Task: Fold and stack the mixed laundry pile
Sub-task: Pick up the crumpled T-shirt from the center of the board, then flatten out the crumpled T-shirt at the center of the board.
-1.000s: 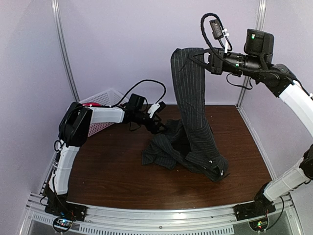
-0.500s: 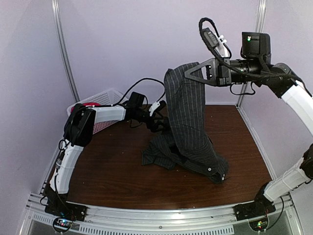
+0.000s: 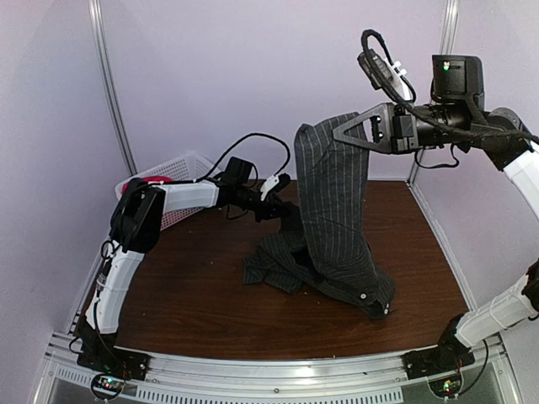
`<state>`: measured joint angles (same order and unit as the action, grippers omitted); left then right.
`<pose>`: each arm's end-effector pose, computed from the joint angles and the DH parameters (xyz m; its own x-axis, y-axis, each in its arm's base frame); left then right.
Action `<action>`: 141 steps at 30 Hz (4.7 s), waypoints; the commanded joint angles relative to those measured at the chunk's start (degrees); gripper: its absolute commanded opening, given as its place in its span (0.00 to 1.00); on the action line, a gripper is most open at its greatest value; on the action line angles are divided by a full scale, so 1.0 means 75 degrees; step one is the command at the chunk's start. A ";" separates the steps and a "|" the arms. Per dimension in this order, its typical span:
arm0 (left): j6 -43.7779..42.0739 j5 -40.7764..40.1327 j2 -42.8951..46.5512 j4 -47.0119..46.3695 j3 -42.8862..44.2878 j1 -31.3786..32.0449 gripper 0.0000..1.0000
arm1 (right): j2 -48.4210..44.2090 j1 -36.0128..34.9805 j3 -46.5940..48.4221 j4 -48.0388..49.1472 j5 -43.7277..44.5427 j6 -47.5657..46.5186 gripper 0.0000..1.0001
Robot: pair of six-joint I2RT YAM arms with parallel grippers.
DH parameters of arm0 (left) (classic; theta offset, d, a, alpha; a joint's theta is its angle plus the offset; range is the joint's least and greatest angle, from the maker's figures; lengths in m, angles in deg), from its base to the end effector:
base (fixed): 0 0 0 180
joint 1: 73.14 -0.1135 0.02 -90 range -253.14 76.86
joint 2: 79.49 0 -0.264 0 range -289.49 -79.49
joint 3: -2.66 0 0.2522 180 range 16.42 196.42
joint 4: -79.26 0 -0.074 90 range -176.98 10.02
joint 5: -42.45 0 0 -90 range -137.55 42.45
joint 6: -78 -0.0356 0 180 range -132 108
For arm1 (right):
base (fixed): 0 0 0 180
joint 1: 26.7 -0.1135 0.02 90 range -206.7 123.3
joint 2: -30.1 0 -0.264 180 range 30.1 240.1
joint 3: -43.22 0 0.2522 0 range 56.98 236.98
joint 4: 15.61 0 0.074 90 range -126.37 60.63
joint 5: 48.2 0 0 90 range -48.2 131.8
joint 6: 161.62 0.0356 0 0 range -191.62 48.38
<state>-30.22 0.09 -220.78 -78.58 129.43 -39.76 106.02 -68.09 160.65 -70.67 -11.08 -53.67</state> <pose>0.4437 -0.3239 0.1568 -0.2032 0.3861 -0.8998 0.9781 0.1220 -0.1685 0.1594 0.1783 0.5143 -0.4694 -0.1658 -0.8673 -0.8787 -0.0091 0.4773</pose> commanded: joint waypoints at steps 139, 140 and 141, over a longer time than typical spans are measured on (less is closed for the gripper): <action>0.3873 -0.7080 0.4781 0.4121 -0.0651 -0.0611 0.98 | 0.3650 0.5189 0.0598 -0.0014 0.3342 -0.0377 0.99; 0.3866 -0.6835 0.4878 0.4008 -0.1040 -0.0526 0.98 | 0.3406 0.5084 0.0024 0.0065 0.3272 -0.0378 0.97; 0.3800 -0.6605 0.4932 0.3909 -0.1400 -0.0379 0.98 | 0.3242 0.4983 -0.0577 0.0073 0.3276 -0.0362 0.94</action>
<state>-2.42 -57.44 -189.51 -43.21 126.61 -45.27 139.57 -27.08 168.68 -72.64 17.61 -59.99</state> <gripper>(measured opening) 0.976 0.976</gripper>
